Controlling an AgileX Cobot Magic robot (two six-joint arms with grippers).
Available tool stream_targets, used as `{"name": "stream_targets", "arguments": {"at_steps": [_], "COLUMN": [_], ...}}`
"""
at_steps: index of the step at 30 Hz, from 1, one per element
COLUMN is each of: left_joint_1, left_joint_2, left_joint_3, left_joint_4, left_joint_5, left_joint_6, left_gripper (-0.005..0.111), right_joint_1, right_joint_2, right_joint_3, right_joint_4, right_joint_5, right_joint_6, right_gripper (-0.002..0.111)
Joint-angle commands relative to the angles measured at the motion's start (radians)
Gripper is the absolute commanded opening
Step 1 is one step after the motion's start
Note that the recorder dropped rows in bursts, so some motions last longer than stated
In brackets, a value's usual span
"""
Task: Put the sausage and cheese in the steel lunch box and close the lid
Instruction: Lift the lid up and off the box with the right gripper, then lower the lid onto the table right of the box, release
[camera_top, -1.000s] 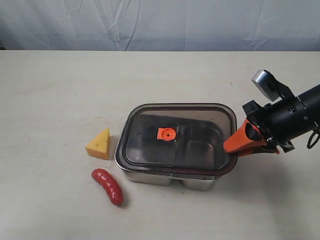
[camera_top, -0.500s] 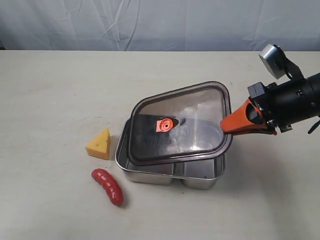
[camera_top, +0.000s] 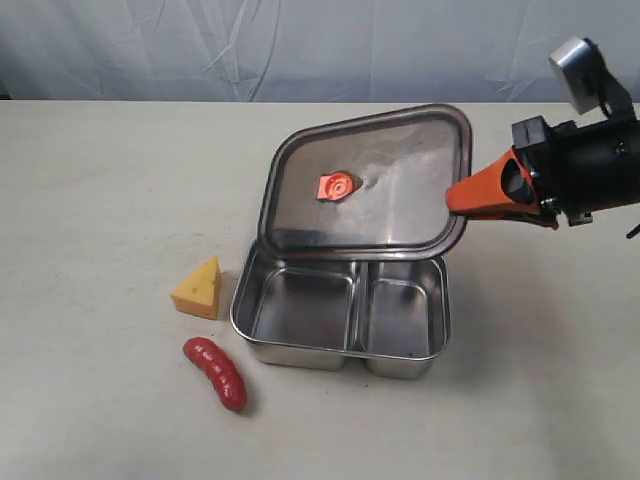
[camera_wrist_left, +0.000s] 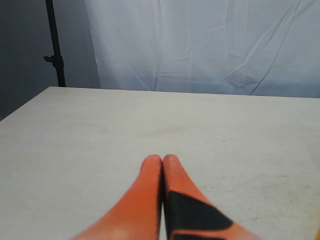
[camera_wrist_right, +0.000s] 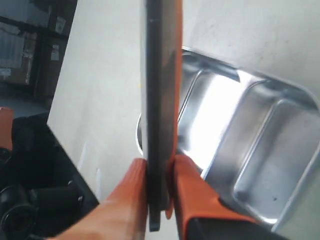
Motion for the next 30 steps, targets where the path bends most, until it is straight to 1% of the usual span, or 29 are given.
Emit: {"name": "stream_targets", "arguments": {"at_steps": [1, 3, 6, 9, 10, 11, 12, 13, 14, 15, 17, 19, 21, 23, 25, 30], "left_joint_1": [-0.004, -0.004, -0.004, -0.004, -0.004, -0.004, -0.004, -0.004, -0.004, -0.004, -0.004, -0.004, -0.004, -0.004, -0.004, -0.004], "left_joint_2": [-0.004, -0.004, -0.004, -0.004, -0.004, -0.004, -0.004, -0.004, -0.004, -0.004, -0.004, -0.004, -0.004, -0.004, -0.004, -0.004], "left_joint_3": [0.004, 0.004, 0.004, 0.004, 0.004, 0.004, 0.004, 0.004, 0.004, 0.004, 0.004, 0.004, 0.004, 0.004, 0.004, 0.004], "left_joint_4": [0.004, 0.004, 0.004, 0.004, 0.004, 0.004, 0.004, 0.004, 0.004, 0.004, 0.004, 0.004, 0.004, 0.004, 0.004, 0.004], "left_joint_5": [-0.006, -0.006, -0.006, -0.006, -0.006, -0.006, -0.006, -0.006, -0.006, -0.006, -0.006, -0.006, -0.006, -0.006, -0.006, -0.008], "left_joint_6": [-0.004, -0.004, -0.004, -0.004, -0.004, -0.004, -0.004, -0.004, -0.004, -0.004, -0.004, -0.004, -0.004, -0.004, -0.004, -0.004], "left_gripper": [0.0, 0.0, 0.0, 0.0, 0.0, 0.0, 0.0, 0.0, 0.0, 0.0, 0.0, 0.0, 0.0, 0.0, 0.0, 0.0], "right_joint_1": [-0.09, -0.13, -0.164, -0.164, -0.151, -0.141, -0.113, -0.092, -0.044, -0.014, 0.112, 0.208, 0.297, 0.361, 0.41, 0.458], "right_joint_2": [-0.076, -0.116, -0.176, -0.232, -0.257, -0.269, -0.287, -0.291, -0.296, -0.296, -0.296, -0.296, -0.296, -0.296, -0.296, -0.296], "right_joint_3": [-0.039, -0.071, -0.128, -0.177, -0.195, -0.198, -0.198, -0.198, -0.198, -0.198, -0.198, -0.198, -0.186, -0.162, -0.119, -0.028], "right_joint_4": [-0.004, -0.05, -0.188, -0.406, -0.534, -0.592, -0.69, -0.749, -0.856, -0.923, -1.158, -1.353, -1.52, -1.607, -1.628, -1.617], "right_joint_5": [-0.039, -0.039, -0.081, -0.18, -0.209, -0.22, -0.237, -0.247, -0.267, -0.273, -0.269, -0.25, -0.209, -0.179, -0.173, -0.188], "right_joint_6": [-0.013, -0.013, 0.021, 0.108, 0.162, 0.176, 0.19, 0.202, 0.22, 0.232, 0.278, 0.373, 0.421, 0.45, 0.457, 0.468], "right_gripper": [-0.001, -0.001, -0.001, -0.001, -0.001, -0.001, -0.001, -0.001, -0.001, -0.001, -0.001, -0.001, -0.001, -0.001, -0.001, -0.001]}}
